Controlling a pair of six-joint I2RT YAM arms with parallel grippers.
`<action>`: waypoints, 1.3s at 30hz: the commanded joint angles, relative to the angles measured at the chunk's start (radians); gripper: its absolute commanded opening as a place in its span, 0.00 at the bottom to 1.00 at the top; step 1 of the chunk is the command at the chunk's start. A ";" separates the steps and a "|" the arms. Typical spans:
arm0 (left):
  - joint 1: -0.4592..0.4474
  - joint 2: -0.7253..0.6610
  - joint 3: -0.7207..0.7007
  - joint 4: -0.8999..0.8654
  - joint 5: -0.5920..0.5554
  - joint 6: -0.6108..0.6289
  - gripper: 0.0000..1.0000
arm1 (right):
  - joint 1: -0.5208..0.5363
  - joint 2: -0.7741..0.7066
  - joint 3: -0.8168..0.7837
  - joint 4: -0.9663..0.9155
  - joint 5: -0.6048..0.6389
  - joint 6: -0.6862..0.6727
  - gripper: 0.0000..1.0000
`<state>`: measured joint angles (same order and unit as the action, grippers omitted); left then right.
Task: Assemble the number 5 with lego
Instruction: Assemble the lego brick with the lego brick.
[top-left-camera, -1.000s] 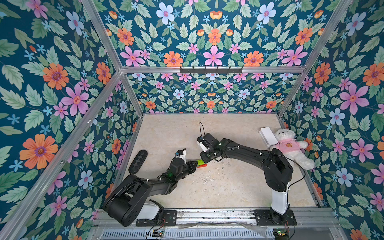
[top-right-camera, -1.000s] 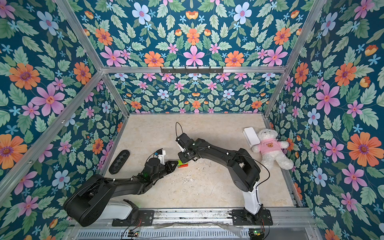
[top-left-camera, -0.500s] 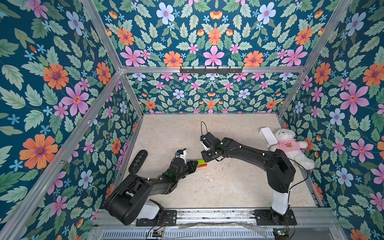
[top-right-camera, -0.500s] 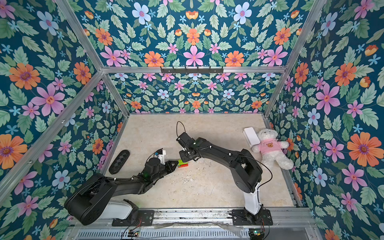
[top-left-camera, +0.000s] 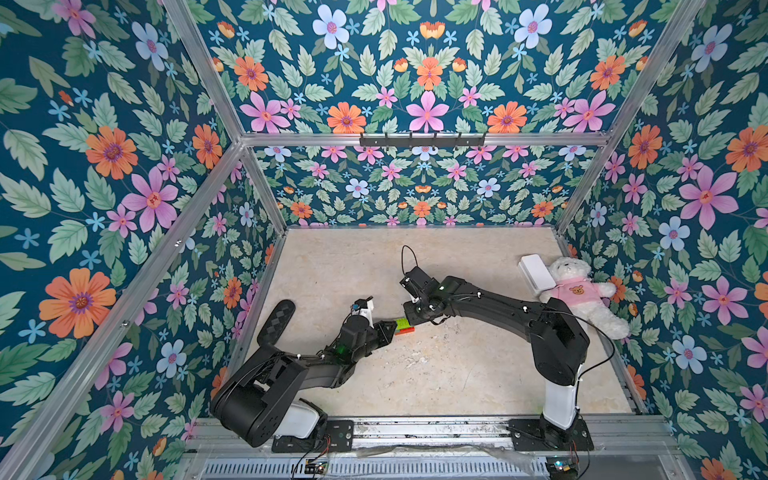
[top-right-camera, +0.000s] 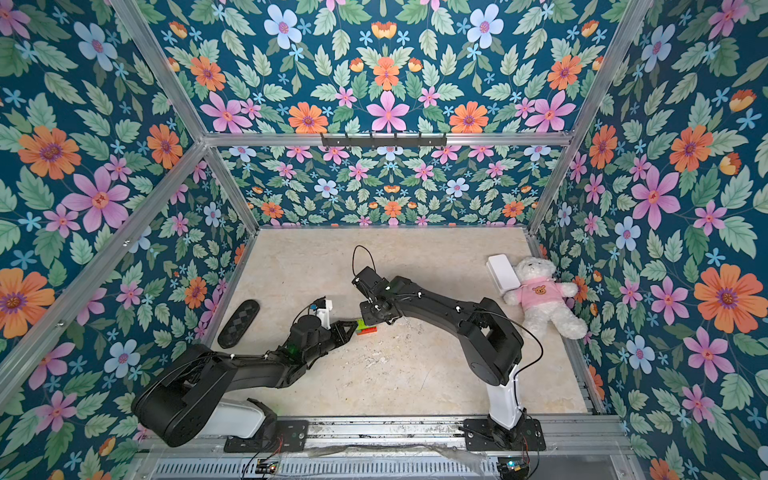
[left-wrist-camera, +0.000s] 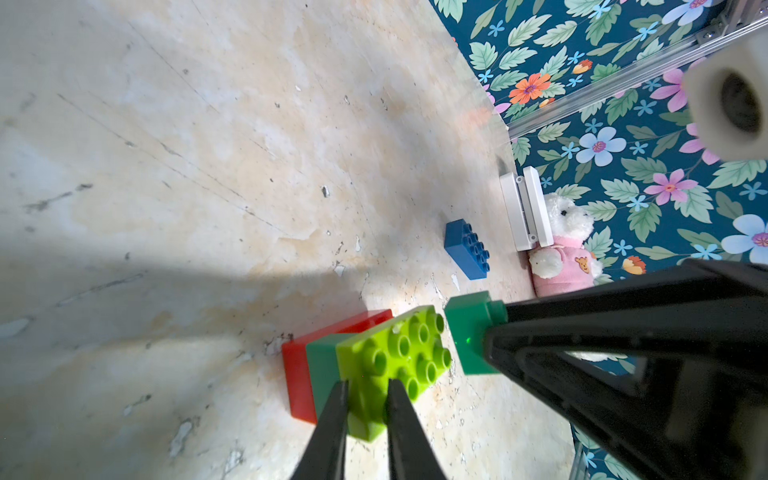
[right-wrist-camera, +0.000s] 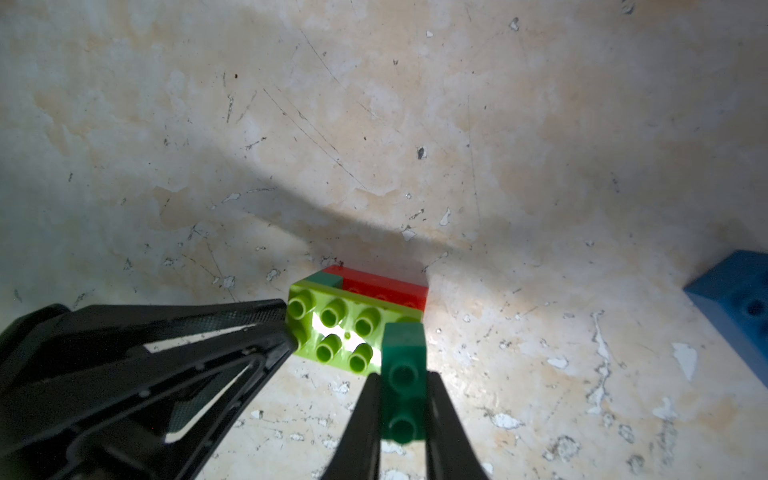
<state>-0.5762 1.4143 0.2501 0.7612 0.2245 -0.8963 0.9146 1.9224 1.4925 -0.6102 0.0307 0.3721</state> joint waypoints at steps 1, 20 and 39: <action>0.001 0.008 -0.012 -0.178 -0.034 0.003 0.20 | 0.006 0.007 0.010 -0.020 0.016 0.021 0.03; 0.001 0.002 -0.021 -0.169 -0.038 0.000 0.18 | 0.021 0.020 0.010 -0.017 0.021 0.060 0.04; 0.001 0.023 -0.029 -0.131 -0.030 -0.011 0.18 | 0.030 0.033 0.015 -0.015 0.006 0.145 0.03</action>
<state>-0.5762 1.4227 0.2321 0.7982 0.2192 -0.9123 0.9401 1.9461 1.4990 -0.6106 0.0540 0.4995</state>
